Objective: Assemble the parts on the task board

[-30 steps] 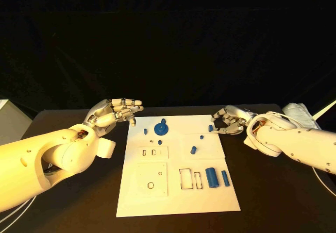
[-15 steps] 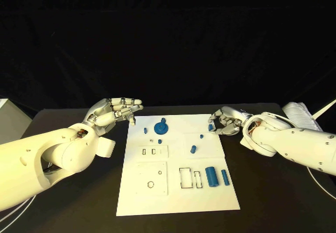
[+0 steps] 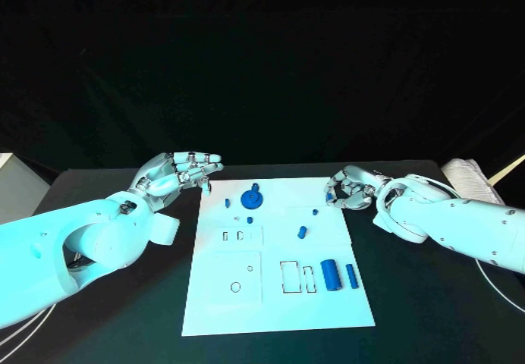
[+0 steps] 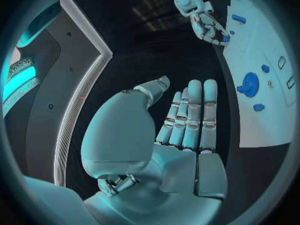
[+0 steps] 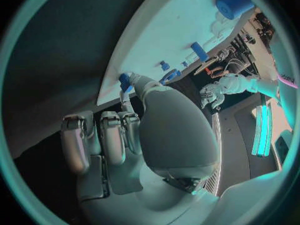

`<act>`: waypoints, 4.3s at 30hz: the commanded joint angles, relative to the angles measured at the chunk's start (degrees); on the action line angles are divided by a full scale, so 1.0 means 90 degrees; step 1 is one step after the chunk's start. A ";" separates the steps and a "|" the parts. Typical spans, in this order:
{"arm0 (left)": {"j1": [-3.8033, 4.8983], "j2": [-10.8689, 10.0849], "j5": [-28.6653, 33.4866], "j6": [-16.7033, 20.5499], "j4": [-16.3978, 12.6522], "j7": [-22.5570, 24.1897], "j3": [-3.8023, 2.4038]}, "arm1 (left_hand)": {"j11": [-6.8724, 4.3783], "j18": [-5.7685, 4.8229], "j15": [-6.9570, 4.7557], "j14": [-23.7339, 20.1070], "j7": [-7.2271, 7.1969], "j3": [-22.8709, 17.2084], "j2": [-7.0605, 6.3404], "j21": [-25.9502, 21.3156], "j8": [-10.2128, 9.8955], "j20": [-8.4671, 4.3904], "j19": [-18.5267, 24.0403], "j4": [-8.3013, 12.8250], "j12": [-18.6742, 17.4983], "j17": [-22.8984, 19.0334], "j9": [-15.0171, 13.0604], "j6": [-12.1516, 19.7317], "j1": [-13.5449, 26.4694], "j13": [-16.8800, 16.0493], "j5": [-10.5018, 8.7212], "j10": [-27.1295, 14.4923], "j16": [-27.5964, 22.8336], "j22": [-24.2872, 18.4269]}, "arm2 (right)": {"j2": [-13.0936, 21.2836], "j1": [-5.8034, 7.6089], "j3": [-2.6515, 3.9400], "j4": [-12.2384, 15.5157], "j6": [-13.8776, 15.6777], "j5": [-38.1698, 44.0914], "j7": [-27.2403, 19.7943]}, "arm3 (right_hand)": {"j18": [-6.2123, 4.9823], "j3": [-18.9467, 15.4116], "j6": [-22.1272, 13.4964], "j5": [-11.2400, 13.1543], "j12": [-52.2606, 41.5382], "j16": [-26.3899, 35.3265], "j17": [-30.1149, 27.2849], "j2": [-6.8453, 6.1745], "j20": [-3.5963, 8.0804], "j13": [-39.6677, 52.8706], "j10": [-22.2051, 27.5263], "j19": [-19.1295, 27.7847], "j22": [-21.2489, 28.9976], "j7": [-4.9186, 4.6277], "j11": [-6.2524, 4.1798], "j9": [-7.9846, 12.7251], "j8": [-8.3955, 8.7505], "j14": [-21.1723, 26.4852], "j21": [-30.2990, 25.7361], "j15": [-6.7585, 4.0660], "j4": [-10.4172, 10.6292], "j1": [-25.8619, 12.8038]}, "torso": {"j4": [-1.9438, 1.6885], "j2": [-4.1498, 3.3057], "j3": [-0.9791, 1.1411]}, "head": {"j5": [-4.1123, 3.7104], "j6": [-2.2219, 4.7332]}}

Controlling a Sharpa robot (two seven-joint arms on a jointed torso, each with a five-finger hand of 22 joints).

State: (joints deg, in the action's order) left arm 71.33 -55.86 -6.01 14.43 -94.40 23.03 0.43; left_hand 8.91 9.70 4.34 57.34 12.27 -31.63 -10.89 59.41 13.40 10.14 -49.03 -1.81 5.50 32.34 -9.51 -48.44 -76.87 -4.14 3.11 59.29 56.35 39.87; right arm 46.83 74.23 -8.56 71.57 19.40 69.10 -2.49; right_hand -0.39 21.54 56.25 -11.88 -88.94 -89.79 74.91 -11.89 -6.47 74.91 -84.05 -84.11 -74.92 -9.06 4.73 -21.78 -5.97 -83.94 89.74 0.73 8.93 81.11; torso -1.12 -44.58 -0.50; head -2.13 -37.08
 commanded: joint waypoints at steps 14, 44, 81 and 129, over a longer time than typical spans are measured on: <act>0.0003 -0.0014 -0.0015 -0.0114 -0.0021 0.0027 -0.0003 | -0.0008 0.0096 0.0029 0.0003 0.0007 -0.0028 0.0049 0.0033 -0.0022 0.0011 0.0057 -0.0005 0.0002 -0.0017 -0.0009 0.0045 -0.0002 -0.0010 -0.0027 -0.0036 0.0013 0.0008 | -0.0056 -0.0014 -0.0001 -0.0103 0.0016 0.0066 0.0057 | 0.0043 0.0054 0.0072 -0.0019 -0.0026 -0.0023 0.1677 0.0051 0.0023 0.1591 -0.0575 -0.0655 -0.1675 -0.0001 -0.0039 -0.0009 -0.0029 -0.0674 0.0029 -0.0061 -0.0010 -0.0013 | 0.0003 0.0004 0.0011 | -0.0001 -0.0009; 0.0003 -0.0041 -0.0015 -0.0107 -0.0035 0.0026 -0.0003 | -0.0007 0.0096 0.0031 0.0003 0.0008 -0.0028 0.0050 0.0036 -0.0022 0.0012 0.0062 -0.0008 0.0003 -0.0022 -0.0010 0.0046 0.0003 -0.0010 -0.0027 -0.0038 0.0012 0.0009 | -0.0099 -0.0048 -0.0001 -0.0120 0.0356 0.0131 0.0141 | 0.0043 0.0299 0.0562 0.0029 -0.0101 -0.0023 0.1677 0.0154 0.0209 0.1661 -0.0646 -0.0655 -0.1675 0.0255 -0.0260 -0.0117 -0.0410 -0.0674 0.0029 -0.0265 -0.0048 -0.0190 | 0.0003 0.0004 0.0012 | 0.0010 -0.0050; 0.0002 0.0284 -0.0239 -0.0139 0.0387 -0.0263 0.0074 | -0.0089 0.0073 -0.0029 0.0205 0.0023 0.0125 0.0051 0.0284 0.0160 -0.0028 -0.0072 -0.0041 0.0780 0.0076 -0.0092 0.0074 0.0052 -0.0386 -0.0023 0.0389 0.0387 0.0190 | -0.0515 0.0158 0.0013 0.2437 0.0653 0.1218 0.2438 | 0.0043 0.0449 0.0491 0.0010 -0.0021 -0.0023 0.1677 0.0266 0.0235 0.1590 -0.0578 -0.0655 -0.1675 0.0266 -0.0288 -0.0138 -0.0479 -0.0674 0.0029 -0.0274 -0.0113 -0.0228 | 0.0019 0.0276 -0.0082 | 0.0193 -0.0256; 0.0003 0.0323 -0.0379 -0.0182 0.0331 -0.0408 0.0090 | -0.0063 0.0038 -0.0009 0.0133 0.0047 0.0256 0.0099 0.0519 0.0677 -0.0019 -0.0148 -0.0086 0.2037 0.0194 -0.0259 0.0458 0.0006 -0.1151 -0.0025 -0.0440 0.0693 0.0353 | -0.2074 -0.0748 -0.0082 0.1606 0.0995 0.1961 0.3138 | 0.0043 0.0430 0.0485 0.0033 -0.0028 -0.0023 0.1677 0.0213 0.0239 0.1598 -0.0586 -0.0655 -0.1675 0.0275 -0.0294 -0.0158 -0.0540 -0.0674 0.0029 -0.0279 -0.0079 -0.0409 | 0.0032 0.0267 -0.0075 | 0.0285 -0.0380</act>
State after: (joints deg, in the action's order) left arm 71.33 -53.02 -9.17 13.80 -91.26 19.19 1.27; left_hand 8.33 9.71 4.12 58.56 11.45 -29.40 -10.41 63.80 19.21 9.94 -50.08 -2.45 23.52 33.99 -11.78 -44.54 -76.89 -14.47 3.11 55.55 62.34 43.03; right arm 28.23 67.59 -9.28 86.14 28.39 85.57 25.79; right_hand -0.39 25.23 60.39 -11.29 -89.33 -89.79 74.95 -10.13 -4.62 74.90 -83.93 -83.90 -74.94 -6.71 2.36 -23.07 -10.53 -84.04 89.74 -1.23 7.92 77.93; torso -0.84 -42.14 -1.19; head 0.41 -40.52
